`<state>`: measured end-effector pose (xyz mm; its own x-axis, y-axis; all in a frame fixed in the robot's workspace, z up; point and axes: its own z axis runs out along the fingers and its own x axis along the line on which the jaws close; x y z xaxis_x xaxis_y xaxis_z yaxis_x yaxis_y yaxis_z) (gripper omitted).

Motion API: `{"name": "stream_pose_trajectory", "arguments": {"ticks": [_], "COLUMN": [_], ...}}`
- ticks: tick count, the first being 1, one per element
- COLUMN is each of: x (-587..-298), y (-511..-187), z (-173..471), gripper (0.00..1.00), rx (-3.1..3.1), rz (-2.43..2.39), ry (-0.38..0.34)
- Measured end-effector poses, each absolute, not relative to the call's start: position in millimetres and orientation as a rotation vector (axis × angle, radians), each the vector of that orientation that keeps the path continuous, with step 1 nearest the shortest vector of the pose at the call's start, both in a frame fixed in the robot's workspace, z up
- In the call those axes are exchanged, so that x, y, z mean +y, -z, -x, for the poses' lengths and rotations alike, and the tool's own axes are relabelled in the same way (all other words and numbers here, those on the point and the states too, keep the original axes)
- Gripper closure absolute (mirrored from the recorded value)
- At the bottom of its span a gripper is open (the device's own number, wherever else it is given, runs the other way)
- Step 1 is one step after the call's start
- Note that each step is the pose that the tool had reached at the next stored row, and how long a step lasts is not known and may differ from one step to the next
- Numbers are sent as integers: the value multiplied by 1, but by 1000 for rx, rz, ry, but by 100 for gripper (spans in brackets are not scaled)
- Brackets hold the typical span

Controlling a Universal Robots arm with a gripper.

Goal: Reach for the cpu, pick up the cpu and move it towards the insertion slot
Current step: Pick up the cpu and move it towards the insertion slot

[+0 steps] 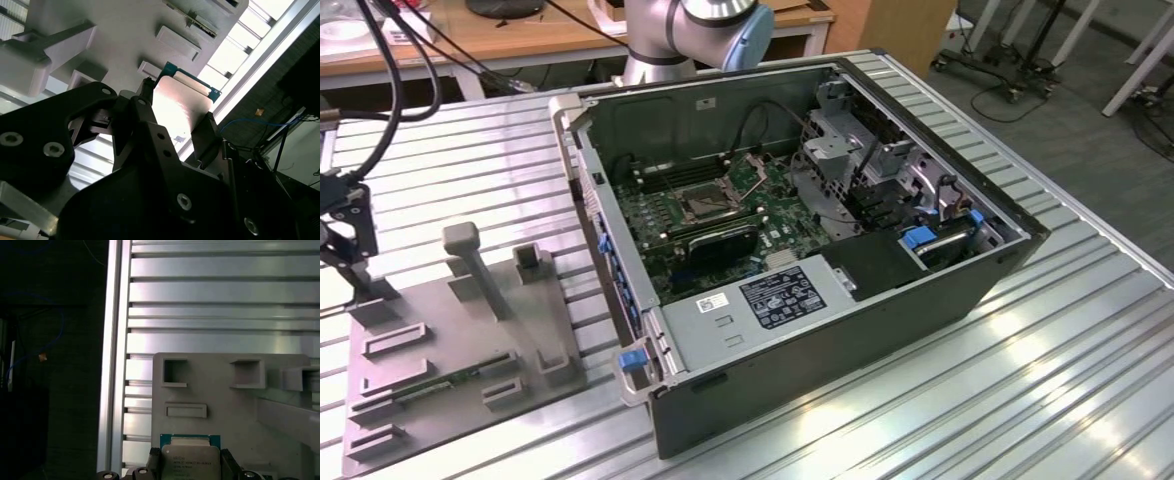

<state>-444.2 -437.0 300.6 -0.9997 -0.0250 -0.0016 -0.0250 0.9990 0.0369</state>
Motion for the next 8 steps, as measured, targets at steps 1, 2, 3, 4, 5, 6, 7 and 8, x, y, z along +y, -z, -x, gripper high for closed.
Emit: {"name": "stream_pose_trajectory", "arguments": {"ticks": [1, 2, 3, 4, 5, 6, 7, 8], "x": [-437, -437, -437, -437, -437, -437, -437, -437], "y": [-301, -302, -302, -303, -304, -304, -304, -305], "z": [444, 444, 444, 444, 444, 444, 444, 444], "gripper": [45, 45, 45, 45, 45, 45, 45, 45], "rx": [3140, 3140, 3140, 3140, 3140, 3140, 3140, 3140], "rz": [39, 39, 39, 39, 39, 39, 39, 39], "ry": [-58, -58, -58, -58, -58, -58, -58, -58]}}
